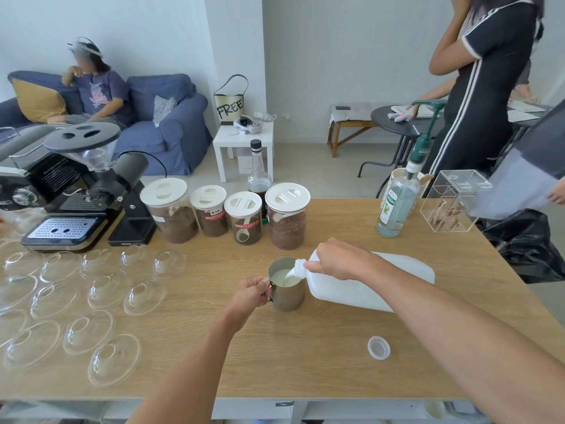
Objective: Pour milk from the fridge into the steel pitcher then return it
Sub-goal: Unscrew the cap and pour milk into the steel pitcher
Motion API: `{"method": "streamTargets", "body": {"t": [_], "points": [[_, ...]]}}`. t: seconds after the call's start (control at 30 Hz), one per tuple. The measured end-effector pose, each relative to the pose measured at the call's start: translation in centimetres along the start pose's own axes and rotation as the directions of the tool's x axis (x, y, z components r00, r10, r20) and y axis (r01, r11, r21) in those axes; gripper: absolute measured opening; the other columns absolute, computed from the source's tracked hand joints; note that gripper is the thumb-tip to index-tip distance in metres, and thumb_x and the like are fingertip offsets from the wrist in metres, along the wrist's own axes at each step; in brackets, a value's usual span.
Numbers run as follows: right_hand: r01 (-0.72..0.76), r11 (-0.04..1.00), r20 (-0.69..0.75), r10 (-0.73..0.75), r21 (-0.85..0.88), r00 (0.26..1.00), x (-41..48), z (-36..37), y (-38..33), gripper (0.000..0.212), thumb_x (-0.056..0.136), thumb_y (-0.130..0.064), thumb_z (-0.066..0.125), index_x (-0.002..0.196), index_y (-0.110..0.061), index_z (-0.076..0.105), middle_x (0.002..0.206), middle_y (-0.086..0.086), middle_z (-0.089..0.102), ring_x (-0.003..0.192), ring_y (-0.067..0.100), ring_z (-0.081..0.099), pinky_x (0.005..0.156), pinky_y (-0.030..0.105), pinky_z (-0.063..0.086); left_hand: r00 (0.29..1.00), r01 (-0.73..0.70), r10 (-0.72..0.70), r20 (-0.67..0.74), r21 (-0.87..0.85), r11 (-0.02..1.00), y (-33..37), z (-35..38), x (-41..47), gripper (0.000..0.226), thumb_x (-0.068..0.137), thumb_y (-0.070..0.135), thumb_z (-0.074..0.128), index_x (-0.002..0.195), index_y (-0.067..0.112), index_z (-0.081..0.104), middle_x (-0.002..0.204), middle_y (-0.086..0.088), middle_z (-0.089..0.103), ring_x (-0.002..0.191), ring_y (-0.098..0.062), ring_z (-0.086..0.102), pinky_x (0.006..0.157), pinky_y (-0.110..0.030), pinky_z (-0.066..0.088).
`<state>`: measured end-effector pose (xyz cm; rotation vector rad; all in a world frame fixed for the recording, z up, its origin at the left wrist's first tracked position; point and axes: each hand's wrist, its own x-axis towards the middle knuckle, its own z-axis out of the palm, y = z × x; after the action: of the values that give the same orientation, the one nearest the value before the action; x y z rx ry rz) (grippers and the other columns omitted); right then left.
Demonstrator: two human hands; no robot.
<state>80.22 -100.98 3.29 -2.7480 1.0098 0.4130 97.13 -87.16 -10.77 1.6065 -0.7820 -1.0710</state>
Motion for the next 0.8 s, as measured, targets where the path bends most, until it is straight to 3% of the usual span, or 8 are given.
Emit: {"method": "streamTargets", "body": {"t": [0.8], "points": [[-0.007, 1.0, -0.003, 0.007, -0.012, 1.0, -0.06, -0.07, -0.16, 0.048, 0.096, -0.048, 0.041, 0.067, -0.01, 0.043, 0.065, 0.004, 0.045, 0.053, 0.021, 0.036, 0.052, 0.032, 0.027, 1.0, 0.004, -0.004, -0.008, -0.029, 1.0, 0.0, 0.22, 0.15, 0.05, 0.106, 0.008, 0.038, 0.057, 0.014, 0.045, 0.05, 0.007, 0.037, 0.054, -0.013, 0.024, 0.054, -0.022, 0.026]]}}
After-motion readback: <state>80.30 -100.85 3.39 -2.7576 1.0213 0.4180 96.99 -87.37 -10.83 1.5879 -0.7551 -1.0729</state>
